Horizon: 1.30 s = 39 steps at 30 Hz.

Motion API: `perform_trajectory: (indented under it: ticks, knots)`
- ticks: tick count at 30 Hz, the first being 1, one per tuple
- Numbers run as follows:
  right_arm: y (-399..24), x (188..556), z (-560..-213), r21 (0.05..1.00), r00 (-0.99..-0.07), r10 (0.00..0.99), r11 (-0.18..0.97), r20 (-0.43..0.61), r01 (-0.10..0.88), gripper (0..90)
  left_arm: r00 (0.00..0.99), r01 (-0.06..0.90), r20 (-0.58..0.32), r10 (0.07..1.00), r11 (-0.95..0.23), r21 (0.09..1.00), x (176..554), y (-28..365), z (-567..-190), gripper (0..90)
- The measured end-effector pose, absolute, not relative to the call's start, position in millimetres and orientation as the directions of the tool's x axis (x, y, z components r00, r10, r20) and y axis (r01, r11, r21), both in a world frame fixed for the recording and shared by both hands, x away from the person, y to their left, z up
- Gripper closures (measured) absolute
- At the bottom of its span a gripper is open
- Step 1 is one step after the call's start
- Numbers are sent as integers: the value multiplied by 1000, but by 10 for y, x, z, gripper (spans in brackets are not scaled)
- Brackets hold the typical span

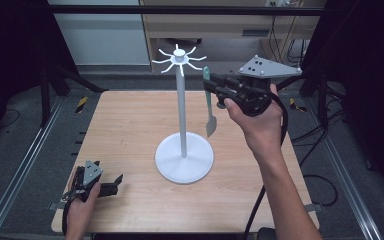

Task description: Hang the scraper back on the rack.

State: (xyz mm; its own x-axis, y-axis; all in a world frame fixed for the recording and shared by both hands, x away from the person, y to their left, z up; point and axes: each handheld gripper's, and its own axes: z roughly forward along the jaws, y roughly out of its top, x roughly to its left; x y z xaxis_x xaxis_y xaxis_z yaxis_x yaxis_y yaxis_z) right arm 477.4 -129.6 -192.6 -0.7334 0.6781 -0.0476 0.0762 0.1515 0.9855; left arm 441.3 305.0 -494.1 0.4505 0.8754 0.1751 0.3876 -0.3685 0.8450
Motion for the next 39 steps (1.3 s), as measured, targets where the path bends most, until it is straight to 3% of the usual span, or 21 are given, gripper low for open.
perform_trajectory:
  ticks: [39]
  knots:
    - [-1127, 4912, -1895, 979, -753, 657, 178, -40, 103, 740, 468, 386, 180, 865, -383, 839, 4414, 3006, -4948, 28]
